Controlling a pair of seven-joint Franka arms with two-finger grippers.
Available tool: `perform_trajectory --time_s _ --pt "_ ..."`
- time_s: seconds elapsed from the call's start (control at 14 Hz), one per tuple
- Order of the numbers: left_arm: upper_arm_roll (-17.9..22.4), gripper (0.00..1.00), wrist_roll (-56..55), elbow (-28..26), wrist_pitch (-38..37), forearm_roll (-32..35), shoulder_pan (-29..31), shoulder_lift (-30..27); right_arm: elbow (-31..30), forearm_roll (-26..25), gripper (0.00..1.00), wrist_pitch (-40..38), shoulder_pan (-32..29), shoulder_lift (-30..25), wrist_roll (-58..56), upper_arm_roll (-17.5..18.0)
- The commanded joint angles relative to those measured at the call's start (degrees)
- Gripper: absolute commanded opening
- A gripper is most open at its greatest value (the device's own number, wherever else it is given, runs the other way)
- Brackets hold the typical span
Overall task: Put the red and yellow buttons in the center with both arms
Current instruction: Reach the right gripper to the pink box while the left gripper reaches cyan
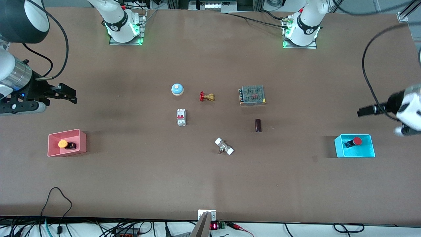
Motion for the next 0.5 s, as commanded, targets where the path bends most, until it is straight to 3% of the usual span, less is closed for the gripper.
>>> perform_trajectory --time_s 0.0,0.21,0.43 --pt "0.11 1.00 0.58 8.80 0.17 -0.45 2.83 9.43 1.26 0.42 1.00 -1.10 -0.95 1.60 -0.44 -0.39" --pt "1.33 1.00 0.58 9.60 4.04 -0.36 2.75 14.54 0.99 -0.29 1.00 -0.04 -2.62 3.96 -0.88 -0.39" --pt "1.25 1.00 0.84 8.20 11.93 -0.27 4.76 18.24 0.82 -2.57 1.00 7.22 -6.65 8.96 -8.23 -0.22"
